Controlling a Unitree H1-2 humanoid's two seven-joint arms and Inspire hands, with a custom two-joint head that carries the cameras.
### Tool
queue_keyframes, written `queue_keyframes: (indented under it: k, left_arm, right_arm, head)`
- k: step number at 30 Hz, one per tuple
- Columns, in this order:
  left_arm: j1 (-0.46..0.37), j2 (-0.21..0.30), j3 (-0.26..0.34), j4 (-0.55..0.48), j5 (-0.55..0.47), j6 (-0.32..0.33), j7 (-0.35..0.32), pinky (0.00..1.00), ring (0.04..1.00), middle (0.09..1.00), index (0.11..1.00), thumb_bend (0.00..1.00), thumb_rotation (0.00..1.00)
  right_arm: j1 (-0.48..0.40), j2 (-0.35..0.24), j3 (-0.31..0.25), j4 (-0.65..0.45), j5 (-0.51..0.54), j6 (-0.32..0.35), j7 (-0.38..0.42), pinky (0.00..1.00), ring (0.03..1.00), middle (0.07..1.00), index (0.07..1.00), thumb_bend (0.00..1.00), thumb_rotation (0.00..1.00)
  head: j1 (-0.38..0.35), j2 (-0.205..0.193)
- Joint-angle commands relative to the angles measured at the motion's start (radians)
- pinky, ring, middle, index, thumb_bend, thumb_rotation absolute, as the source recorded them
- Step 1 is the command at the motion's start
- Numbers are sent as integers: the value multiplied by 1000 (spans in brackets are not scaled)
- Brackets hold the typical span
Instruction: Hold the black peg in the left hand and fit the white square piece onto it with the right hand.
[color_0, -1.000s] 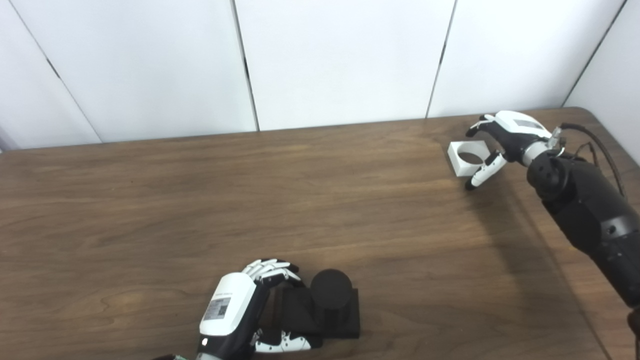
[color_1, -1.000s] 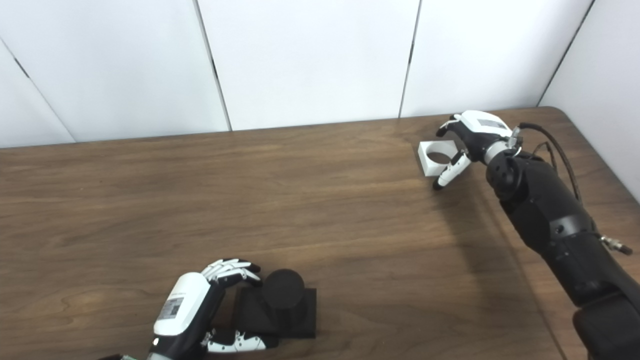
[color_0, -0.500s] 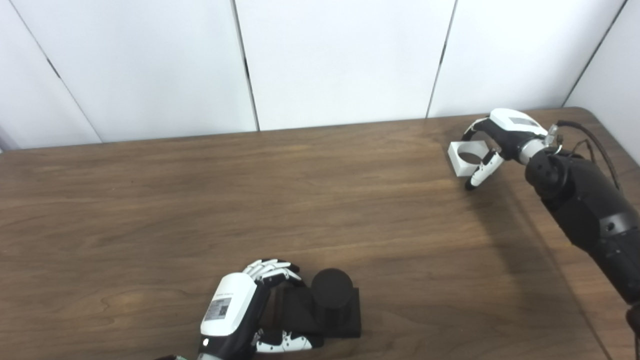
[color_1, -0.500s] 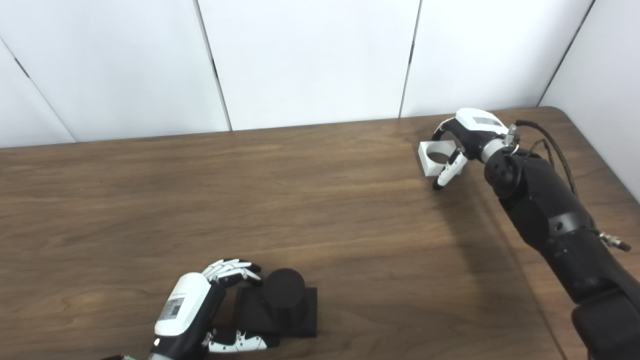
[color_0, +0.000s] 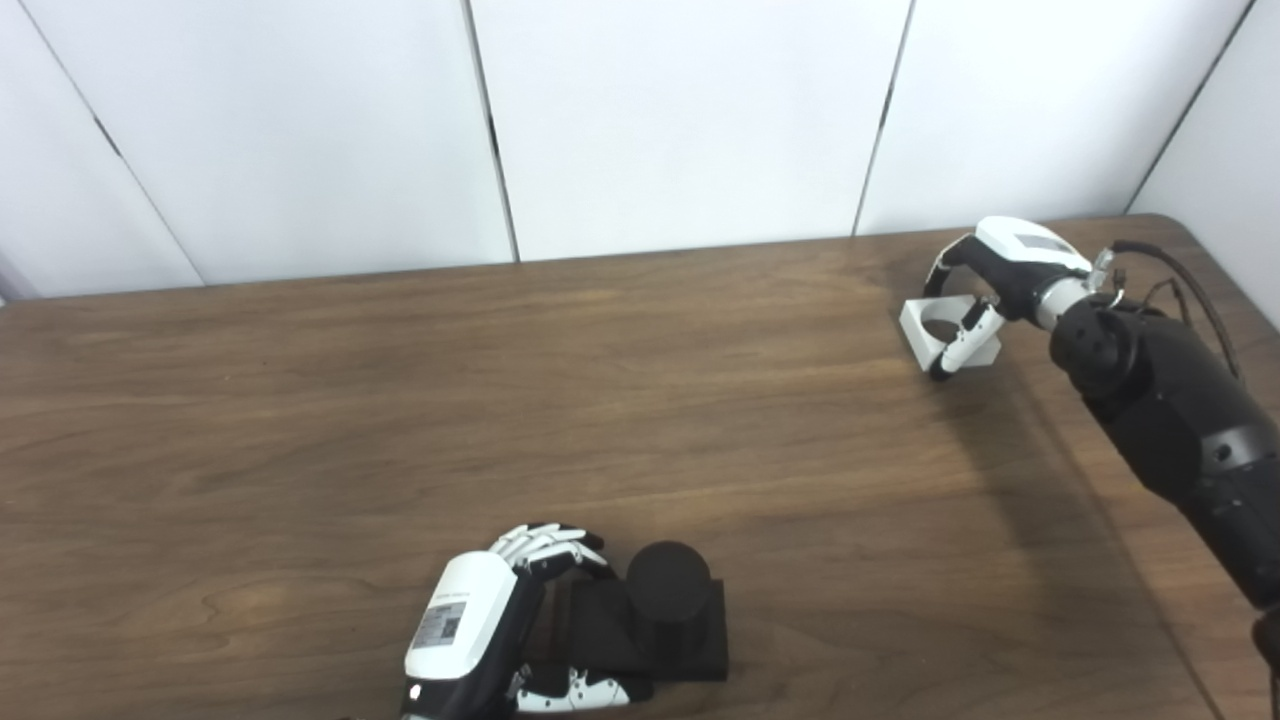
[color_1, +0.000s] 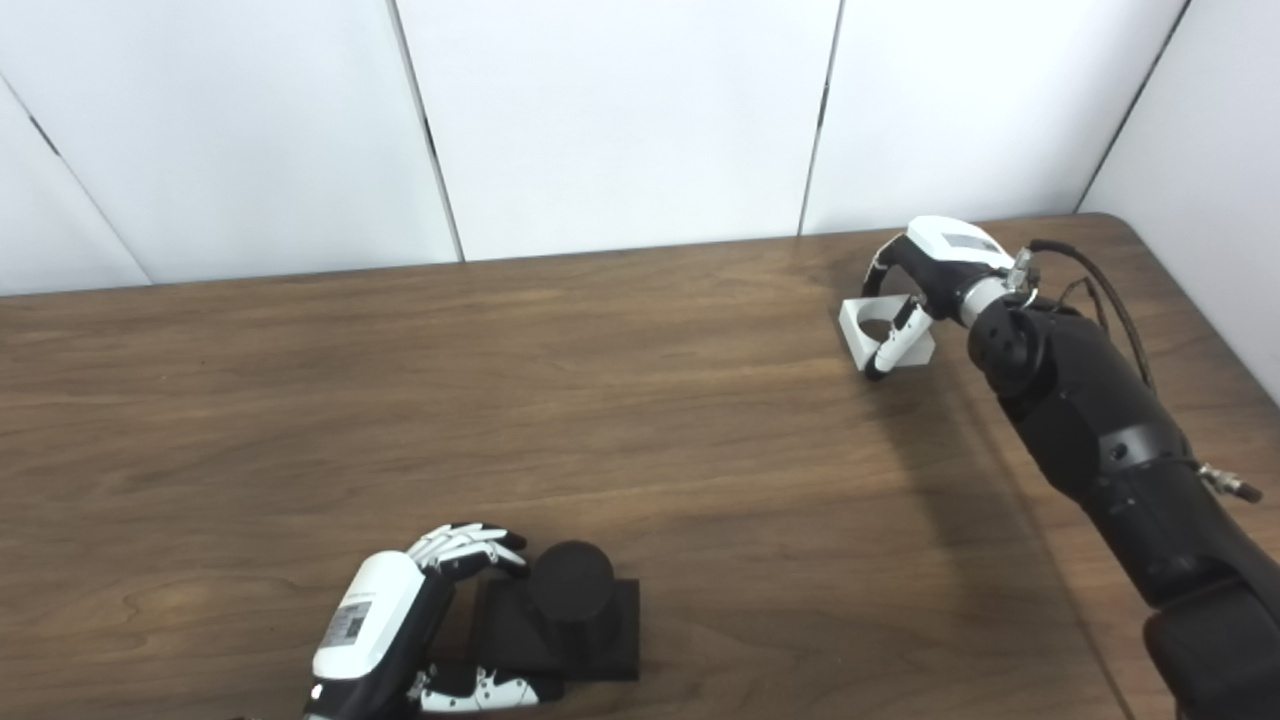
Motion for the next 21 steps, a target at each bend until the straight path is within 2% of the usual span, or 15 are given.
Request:
queue_keyframes:
  k: [1, 11, 16, 21]
  left_arm:
    - [6, 4, -8, -3, 9, 3, -25, 854, 824, 767, 484, 519, 45]
    - [-3, 1, -8, 3, 8, 4, -26, 852, 823, 765, 484, 519, 45]
    - [-9, -3, -11, 14, 14, 5, -25, 854, 824, 765, 484, 519, 45]
    - [-12, -12, -14, 16, 26, 9, -25, 854, 825, 766, 485, 519, 45]
  right_arm:
    - [-24, -34, -3, -16, -5, -20, -5, 798, 900, 812, 487, 519, 123]
    - [-9, -48, 15, -61, -24, -68, -4, 817, 889, 799, 487, 520, 124]
    - [16, -64, 10, -184, -20, -80, 29, 856, 896, 799, 487, 520, 125]
    - [46, -76, -12, -372, -17, -72, 86, 858, 890, 793, 487, 520, 126]
  head:
    - [-1, -1]
    - [-7, -8]
    - [-5, -12]
    - [11, -7]
